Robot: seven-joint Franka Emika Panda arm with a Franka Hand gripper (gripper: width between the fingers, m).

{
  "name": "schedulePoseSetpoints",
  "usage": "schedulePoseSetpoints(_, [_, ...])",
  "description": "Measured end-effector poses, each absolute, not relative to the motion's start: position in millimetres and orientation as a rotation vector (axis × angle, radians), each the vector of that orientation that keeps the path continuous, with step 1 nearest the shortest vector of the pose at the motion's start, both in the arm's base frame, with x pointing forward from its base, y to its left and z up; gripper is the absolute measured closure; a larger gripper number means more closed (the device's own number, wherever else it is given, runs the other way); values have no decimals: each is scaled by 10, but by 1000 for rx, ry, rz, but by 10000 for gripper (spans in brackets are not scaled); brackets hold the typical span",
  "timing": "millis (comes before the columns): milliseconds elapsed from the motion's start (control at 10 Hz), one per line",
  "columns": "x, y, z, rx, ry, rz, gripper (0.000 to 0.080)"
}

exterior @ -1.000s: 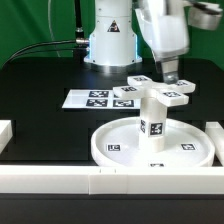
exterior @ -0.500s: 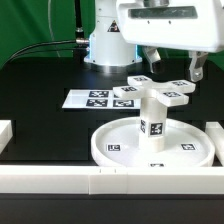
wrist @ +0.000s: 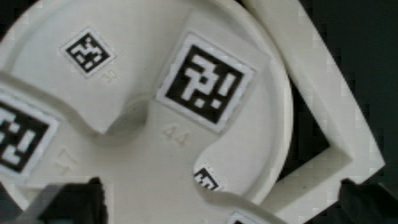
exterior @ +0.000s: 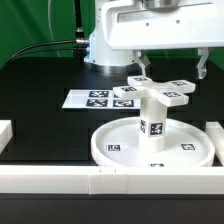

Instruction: Assemble round table

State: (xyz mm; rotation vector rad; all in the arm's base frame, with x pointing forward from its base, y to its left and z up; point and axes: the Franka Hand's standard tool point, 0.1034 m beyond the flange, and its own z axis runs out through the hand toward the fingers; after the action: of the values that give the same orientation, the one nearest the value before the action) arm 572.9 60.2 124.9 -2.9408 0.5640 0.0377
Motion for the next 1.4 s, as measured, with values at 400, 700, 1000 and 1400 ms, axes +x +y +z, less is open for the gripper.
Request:
schedulePoseSetpoints(400, [5744,568,1264,-3027,-5,36,151])
schedulePoseSetpoints(700, [5756,536,1259,-3010,-416,1,151])
schedulePoseSetpoints(1000, [5793,472,1258,-2933,-991,-53,151])
schedulePoseSetpoints(1400, [5791,372,1244,-2803,-1368,-61,151])
